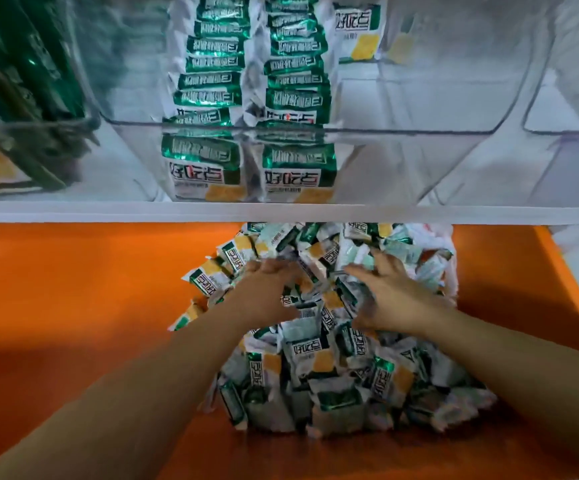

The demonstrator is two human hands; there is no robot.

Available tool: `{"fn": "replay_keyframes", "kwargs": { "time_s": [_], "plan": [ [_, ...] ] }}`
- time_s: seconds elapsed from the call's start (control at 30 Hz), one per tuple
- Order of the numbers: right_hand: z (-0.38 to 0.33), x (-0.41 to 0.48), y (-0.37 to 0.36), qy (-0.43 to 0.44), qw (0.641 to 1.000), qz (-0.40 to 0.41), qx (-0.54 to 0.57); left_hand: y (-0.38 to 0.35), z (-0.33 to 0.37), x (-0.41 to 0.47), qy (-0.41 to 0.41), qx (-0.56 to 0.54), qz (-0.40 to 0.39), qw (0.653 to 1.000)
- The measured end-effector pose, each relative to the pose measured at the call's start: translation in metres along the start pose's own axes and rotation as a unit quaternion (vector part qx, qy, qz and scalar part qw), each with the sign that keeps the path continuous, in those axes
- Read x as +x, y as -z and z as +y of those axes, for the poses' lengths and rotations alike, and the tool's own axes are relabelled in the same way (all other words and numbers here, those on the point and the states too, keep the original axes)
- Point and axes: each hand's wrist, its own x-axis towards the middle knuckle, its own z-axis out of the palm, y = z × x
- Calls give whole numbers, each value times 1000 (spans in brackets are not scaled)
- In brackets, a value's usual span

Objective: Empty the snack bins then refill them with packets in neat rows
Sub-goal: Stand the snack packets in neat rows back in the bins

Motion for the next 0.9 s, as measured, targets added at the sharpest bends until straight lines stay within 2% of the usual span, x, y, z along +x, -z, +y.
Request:
{"fn": "replay_keyframes", "kwargs": {
  "time_s": [0.13, 0.23, 0.33, 0.43, 0.63, 0.77, 0.9],
  "plan": [
    [5, -7, -11, 77, 992, 41, -91, -13, 16, 2, -27, 29, -47, 998],
    [13, -12, -8, 112, 988, 38, -101, -14, 14, -2, -3, 27, -14, 1000],
    [20, -11, -9, 134, 981, 22, -141, -11, 11, -5, 31, 18, -40, 999],
    [21, -12, -13, 122, 978, 0, -169, -14, 18, -10, 7, 38, -60, 997],
    [10, -13, -16, 105, 984, 14, -145, -16, 27, -11, -24, 65, -99, 993],
    [4, -12, -25, 98, 992, 31, -71, -14, 25, -10, -34, 53, -95, 993],
    [1, -8, -27, 99, 991, 8, -87, -12, 24, -12, -17, 23, -76, 997]
  ]
}}
